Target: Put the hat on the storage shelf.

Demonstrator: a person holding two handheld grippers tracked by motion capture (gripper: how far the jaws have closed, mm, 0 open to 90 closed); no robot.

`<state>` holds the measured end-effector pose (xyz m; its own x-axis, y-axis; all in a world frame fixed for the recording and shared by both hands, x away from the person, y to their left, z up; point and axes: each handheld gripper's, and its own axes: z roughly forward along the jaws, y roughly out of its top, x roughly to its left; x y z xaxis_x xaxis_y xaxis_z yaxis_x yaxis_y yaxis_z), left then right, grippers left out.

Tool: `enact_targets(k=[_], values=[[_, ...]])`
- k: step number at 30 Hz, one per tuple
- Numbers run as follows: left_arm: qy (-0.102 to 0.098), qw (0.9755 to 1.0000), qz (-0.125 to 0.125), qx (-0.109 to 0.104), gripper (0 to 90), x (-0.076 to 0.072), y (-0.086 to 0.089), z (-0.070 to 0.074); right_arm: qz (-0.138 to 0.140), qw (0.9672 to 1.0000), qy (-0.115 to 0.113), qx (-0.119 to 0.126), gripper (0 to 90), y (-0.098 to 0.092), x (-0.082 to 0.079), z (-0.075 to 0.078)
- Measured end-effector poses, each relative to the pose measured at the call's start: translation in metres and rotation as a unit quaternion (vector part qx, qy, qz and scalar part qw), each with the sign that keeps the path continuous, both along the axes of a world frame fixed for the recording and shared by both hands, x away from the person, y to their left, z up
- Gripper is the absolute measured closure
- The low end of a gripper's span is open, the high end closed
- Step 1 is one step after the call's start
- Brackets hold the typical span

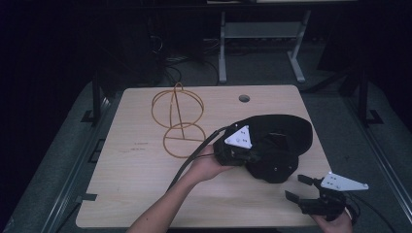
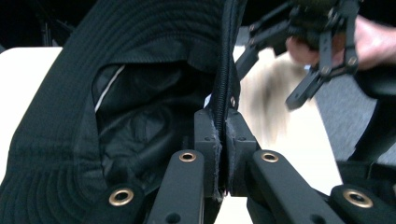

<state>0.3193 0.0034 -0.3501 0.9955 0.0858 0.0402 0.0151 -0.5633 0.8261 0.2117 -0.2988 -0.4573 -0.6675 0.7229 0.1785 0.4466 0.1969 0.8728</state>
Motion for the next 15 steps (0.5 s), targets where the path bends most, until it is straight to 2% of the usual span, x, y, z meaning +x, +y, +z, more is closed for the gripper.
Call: enact_targets(k=[3, 4, 7, 10, 13, 14, 15], values=[[0.012, 0.9999, 0.001, -0.011, 85.7, 0.0007, -0.0008, 0.0034, -0.007, 0.9999, -0.012, -0.005, 18.1, 0.0031, 0.0005, 0.0012], [0.021, 0.9995, 0.001, -0.022, 85.7, 0.0013, -0.0009, 0.0051, -0.018, 0.9997, -0.017, -0.002, 18.7, 0.0033, 0.0006, 0.0011], [0.031, 0.9990, 0.004, -0.031, 85.7, 0.0017, -0.0009, 0.0069, -0.023, 0.9995, -0.020, 0.003, 19.7, 0.0027, 0.0007, 0.0012], [0.043, 0.9981, 0.006, -0.044, 85.8, 0.0020, -0.0014, 0.0088, -0.034, 0.9989, -0.029, 0.013, 23.4, 0.0011, 0.0006, 0.0016], [0.053, 0.9970, 0.003, -0.056, 85.8, 0.0021, -0.0024, 0.0100, -0.042, 0.9979, -0.043, 0.024, 30.8, -0.0002, 0.0006, 0.0022], [0.055, 0.9968, 0.002, -0.058, 85.8, 0.0020, -0.0028, 0.0102, -0.045, 0.9977, -0.043, 0.027, 36.0, 0.0001, 0.0014, 0.0019], [0.055, 0.9967, 0.001, -0.060, 85.8, 0.0017, -0.0033, 0.0105, -0.045, 0.9977, -0.043, 0.027, 36.0, 0.0001, 0.0014, 0.0019]])
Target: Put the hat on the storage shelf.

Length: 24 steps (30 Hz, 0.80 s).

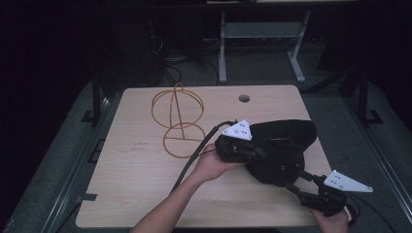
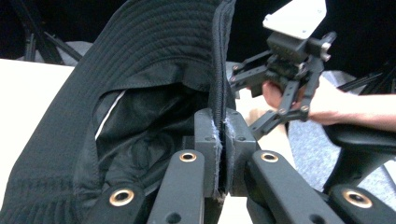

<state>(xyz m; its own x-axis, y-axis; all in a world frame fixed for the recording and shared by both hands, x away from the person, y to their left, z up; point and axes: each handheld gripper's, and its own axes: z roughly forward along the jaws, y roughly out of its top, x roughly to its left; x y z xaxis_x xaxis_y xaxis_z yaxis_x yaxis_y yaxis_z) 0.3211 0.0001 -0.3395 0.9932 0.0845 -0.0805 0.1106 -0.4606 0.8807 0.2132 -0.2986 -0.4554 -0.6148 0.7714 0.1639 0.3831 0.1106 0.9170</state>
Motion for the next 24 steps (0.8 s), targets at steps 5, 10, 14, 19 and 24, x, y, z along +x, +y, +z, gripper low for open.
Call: enact_targets(k=[5, 10, 14, 19, 24], values=[[0.002, 1.0000, -0.006, -0.001, 85.7, -0.003, -0.002, 0.000, 0.001, 0.9999, -0.007, -0.012, 65.8, 0.002, 0.003, -0.002], [-0.009, 0.9999, -0.003, 0.009, 84.4, -0.006, 0.000, 0.000, 0.004, 0.9988, -0.024, -0.042, 84.9, 0.005, 0.004, 0.000], [-0.020, 0.9994, 0.005, 0.029, 71.7, -0.009, 0.004, 0.002, 0.007, 0.9984, -0.031, -0.046, 85.1, 0.003, 0.003, 0.004], [-0.049, 0.9970, 0.031, 0.051, 54.3, -0.018, 0.017, 0.001, 0.013, 0.9973, -0.054, -0.048, 85.4, -0.003, 0.003, 0.018], [-0.053, 0.9957, 0.051, 0.056, 45.3, -0.021, 0.032, -0.001, 0.021, 0.9959, -0.063, -0.062, 85.5, -0.004, 0.004, 0.028]])
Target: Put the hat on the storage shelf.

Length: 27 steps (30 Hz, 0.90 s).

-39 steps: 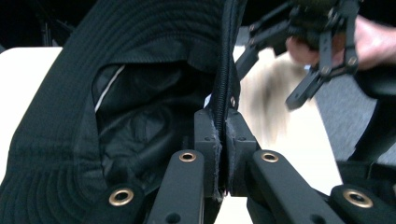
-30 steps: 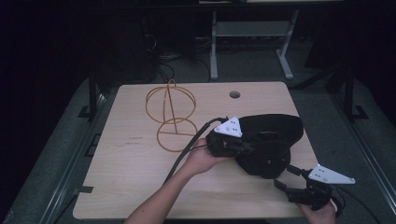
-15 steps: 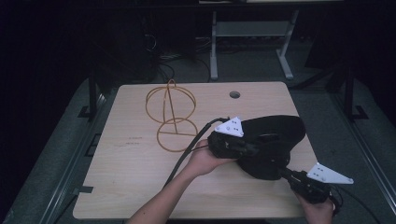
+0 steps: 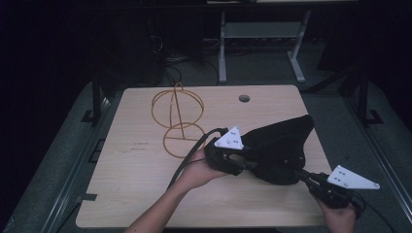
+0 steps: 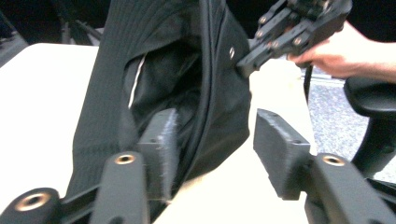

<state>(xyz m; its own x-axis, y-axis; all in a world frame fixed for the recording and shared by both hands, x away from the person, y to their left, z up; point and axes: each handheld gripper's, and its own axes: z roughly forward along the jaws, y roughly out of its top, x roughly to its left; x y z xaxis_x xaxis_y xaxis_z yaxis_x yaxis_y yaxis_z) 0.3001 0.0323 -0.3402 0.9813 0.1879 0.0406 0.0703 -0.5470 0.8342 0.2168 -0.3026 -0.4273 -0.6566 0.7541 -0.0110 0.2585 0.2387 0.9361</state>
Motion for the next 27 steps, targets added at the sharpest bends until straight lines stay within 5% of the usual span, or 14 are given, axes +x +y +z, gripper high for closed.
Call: enact_targets(k=[9, 18, 27], values=[[-0.009, 0.9994, 0.035, 0.003, 39.3, -0.009, 0.033, -0.008, 0.013, 0.9996, -0.023, -0.013, 85.7, -0.002, 0.004, 0.027], [0.003, 0.9982, 0.060, 0.006, 36.5, -0.017, 0.061, -0.025, 0.027, 0.9989, -0.037, -0.002, 85.8, 0.001, 0.011, 0.050], [0.019, 0.9965, 0.081, 0.003, 35.1, -0.023, 0.086, -0.045, 0.044, 0.9975, -0.046, -0.029, 85.9, 0.009, 0.023, 0.072]])
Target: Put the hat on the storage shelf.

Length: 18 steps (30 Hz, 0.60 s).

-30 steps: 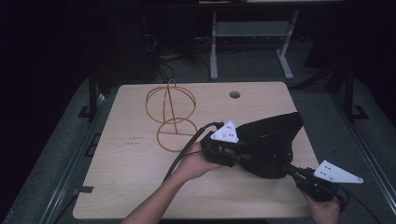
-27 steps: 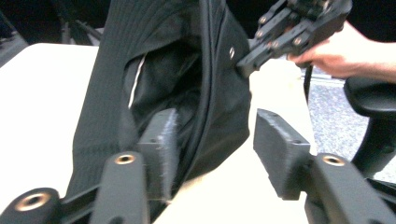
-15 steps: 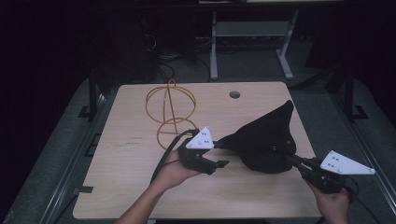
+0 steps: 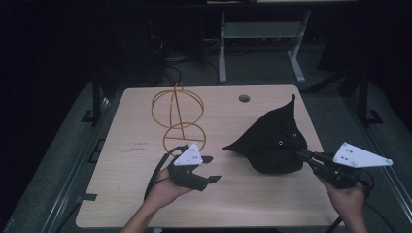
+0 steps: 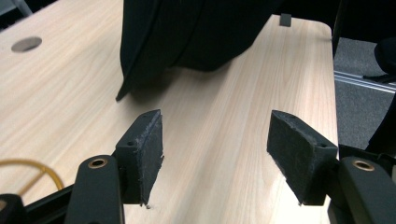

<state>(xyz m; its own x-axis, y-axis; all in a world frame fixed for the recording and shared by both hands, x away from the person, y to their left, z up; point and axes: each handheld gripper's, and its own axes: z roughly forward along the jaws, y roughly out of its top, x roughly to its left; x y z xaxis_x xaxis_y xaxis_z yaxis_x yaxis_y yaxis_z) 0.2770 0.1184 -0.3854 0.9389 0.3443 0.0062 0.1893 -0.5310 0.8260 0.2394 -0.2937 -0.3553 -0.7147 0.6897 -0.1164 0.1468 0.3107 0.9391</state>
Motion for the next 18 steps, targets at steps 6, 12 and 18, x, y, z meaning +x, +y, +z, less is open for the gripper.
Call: enact_targets(k=[6, 12, 18], values=[[0.006, 1.0000, 0.007, 0.003, 33.9, -0.003, 0.012, -0.011, 0.013, 0.9999, -0.001, -0.004, 86.1, 0.010, 0.010, 0.018], [0.010, 0.9999, 0.008, 0.007, 33.0, -0.007, 0.017, -0.021, 0.027, 0.9996, -0.006, 0.005, 86.2, 0.020, 0.022, 0.037], [0.009, 0.9999, 0.007, 0.004, 31.0, -0.009, 0.021, -0.029, 0.045, 0.9989, -0.007, 0.002, 86.3, 0.031, 0.032, 0.051]])
